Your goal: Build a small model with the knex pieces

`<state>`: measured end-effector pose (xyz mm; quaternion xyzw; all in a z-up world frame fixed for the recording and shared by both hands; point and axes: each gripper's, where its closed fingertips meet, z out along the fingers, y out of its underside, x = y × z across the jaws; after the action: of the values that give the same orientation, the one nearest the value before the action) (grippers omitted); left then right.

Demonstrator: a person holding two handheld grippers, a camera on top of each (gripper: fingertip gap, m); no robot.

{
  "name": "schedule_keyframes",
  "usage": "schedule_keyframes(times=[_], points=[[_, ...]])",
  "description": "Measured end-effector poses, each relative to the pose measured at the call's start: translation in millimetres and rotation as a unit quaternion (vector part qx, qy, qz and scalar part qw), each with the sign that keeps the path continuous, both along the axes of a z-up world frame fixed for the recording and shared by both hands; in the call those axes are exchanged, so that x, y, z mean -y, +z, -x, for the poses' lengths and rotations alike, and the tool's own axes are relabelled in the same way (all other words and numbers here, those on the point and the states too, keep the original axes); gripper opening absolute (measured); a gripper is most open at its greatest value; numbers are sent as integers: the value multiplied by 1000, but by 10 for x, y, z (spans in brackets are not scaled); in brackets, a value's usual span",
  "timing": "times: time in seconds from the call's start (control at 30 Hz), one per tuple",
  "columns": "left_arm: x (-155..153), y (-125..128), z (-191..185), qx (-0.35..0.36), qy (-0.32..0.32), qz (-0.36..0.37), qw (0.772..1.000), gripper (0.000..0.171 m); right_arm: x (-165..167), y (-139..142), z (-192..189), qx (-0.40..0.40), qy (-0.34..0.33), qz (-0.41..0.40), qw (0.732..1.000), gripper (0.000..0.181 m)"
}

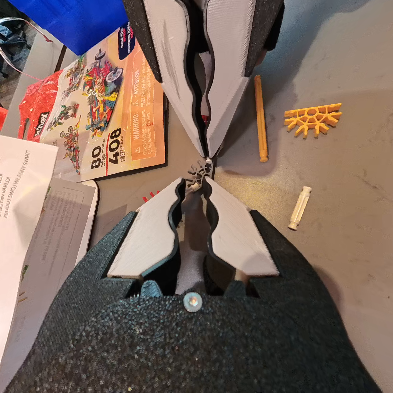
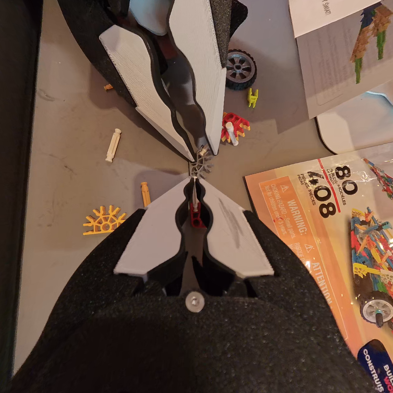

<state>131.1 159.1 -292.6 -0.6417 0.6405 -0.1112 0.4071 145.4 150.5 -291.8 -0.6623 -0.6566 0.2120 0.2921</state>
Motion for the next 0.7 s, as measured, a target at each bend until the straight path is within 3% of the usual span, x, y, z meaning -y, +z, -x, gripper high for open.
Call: schedule_keyframes(times=[0.37,0.53,0.7], points=[[-7,3,-7,-3,-1,0,1000,14,-5,-16,1,3,-6,6,1000,0],[38,138,-101,24,-11,-6,1000,12,-8,-20,1,1,-12,18,1000,0],[42,32,-127,2,-10,-2,1000,6,-8,-19,7,-2,-12,20,1000,0]])
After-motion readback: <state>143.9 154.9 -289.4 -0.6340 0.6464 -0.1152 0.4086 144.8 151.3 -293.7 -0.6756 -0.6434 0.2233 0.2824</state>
